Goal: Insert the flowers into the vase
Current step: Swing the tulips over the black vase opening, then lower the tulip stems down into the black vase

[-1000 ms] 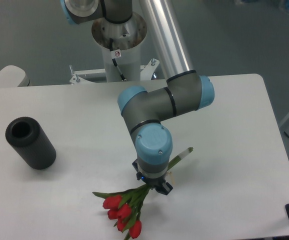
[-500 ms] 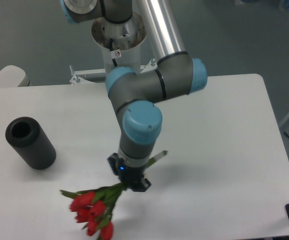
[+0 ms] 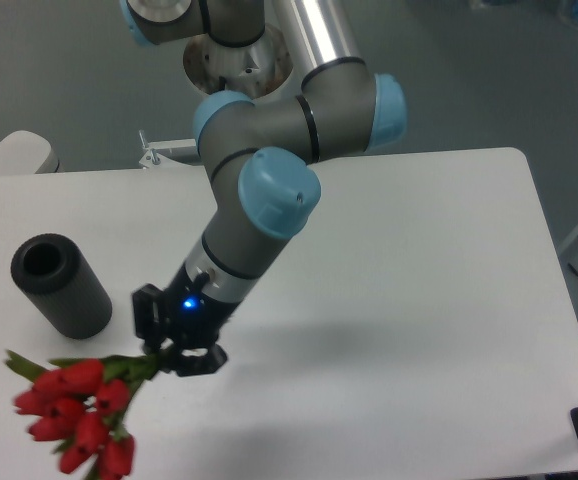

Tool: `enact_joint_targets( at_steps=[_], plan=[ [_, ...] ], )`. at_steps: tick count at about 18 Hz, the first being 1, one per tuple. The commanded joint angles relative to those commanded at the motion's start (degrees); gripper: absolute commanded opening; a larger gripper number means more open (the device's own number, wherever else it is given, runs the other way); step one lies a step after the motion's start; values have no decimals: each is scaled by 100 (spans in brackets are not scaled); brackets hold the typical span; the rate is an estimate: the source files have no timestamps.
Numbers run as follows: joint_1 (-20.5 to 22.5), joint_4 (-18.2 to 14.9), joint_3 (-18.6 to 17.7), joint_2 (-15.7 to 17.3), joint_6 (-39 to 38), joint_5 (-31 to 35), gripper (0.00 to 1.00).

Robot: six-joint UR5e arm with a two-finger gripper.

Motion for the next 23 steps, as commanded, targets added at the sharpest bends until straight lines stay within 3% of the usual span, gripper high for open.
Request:
enact_joint_targets(
  at_steps=[5, 11, 17, 23],
  plan=[
    [0, 61, -271, 263, 43, -959, 0],
    [-26, 1132, -1361, 879, 35, -1890, 0],
    [-158, 1169, -1520, 1090, 44, -2058, 0],
    [-465, 1335, -1731, 1090, 246, -2067, 0]
  ],
)
